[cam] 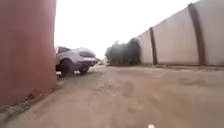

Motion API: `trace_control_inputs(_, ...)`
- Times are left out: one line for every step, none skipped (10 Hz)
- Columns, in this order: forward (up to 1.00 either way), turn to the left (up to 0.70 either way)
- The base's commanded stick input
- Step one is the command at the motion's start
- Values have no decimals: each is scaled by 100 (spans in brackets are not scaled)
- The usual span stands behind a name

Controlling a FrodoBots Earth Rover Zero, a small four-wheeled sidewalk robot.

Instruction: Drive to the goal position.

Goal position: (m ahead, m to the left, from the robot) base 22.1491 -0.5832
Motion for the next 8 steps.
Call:
trace_control_inputs(50, 0)
trace_control_inputs(50, 0)
trace_control_inputs(50, 0)
trace_control_inputs(50, 0)
trace_control_inputs(50, 0)
trace_control_inputs(50, 0)
trace_control_inputs(50, 0)
trace_control_inputs(50, 0)
